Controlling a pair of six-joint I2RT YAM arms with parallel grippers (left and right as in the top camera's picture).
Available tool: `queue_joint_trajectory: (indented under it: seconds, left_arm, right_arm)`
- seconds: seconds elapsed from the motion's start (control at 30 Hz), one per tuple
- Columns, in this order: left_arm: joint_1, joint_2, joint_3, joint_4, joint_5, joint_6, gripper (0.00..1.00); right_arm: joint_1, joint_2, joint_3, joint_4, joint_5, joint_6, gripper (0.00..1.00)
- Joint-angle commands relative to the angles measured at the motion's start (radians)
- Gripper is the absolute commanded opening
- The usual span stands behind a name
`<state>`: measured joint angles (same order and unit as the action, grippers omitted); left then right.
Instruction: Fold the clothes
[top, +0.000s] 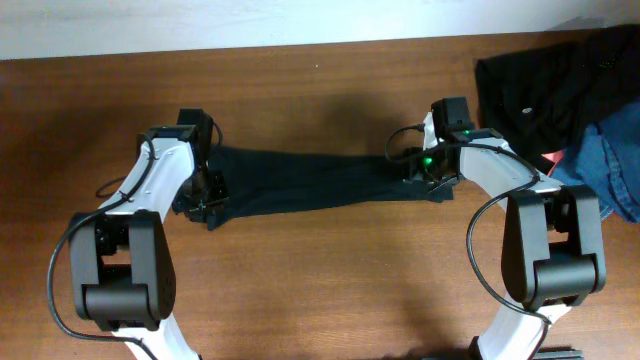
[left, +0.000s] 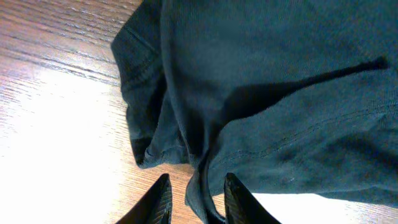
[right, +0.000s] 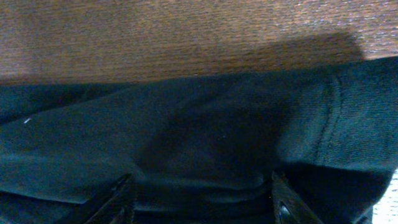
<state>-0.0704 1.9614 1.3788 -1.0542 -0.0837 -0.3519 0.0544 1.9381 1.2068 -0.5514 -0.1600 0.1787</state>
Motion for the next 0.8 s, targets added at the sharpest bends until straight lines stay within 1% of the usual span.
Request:
queue_joint_trajectory:
  seconds: [0.0, 0.07, 0.1, 0.17, 0.2, 0.23, 0.27, 0.77]
  left_arm:
    - [0.006, -0.009, 0.014, -0.005, -0.011, 0.008, 0.26]
    - [0.006, -0.009, 0.014, -0.005, -0.011, 0.008, 0.25]
    - [0.006, -0.009, 0.014, -0.006, -0.011, 0.008, 0.22]
    - [0.006, -0.009, 0.014, -0.012, -0.011, 0.008, 0.21]
    - [0.006, -0.009, 0.013, -0.017, -0.011, 0.008, 0.22]
    - [0.005, -0.009, 0.012, -0.023, -0.011, 0.008, 0.24]
    - [0.005, -0.009, 0.011, -0.029, -0.011, 0.008, 0.3]
    - [0.005, -0.009, 0.011, -0.044, -0.011, 0.008, 0.3]
  right_arm:
    - [-0.003, 0.049, -0.039, -0.002, 0.01, -0.007, 0.65]
    - [-0.003, 0.049, -0.039, -0.002, 0.01, -0.007, 0.65]
    - [-0.003, 0.049, -0.039, -0.002, 0.01, -0.007, 0.65]
    - [-0.003, 0.049, -0.039, -0.002, 0.01, -0.007, 0.65]
    - [-0.003, 0.049, -0.039, -0.002, 0.01, -0.007, 0.65]
    - [-0.003, 0.049, -0.039, -0.002, 0.01, -0.007, 0.65]
    - [-0.003, 0.049, -0.039, -0.002, 0.01, -0.007, 0.65]
    - [-0.003, 0.049, -0.039, -0.002, 0.013, -0.007, 0.65]
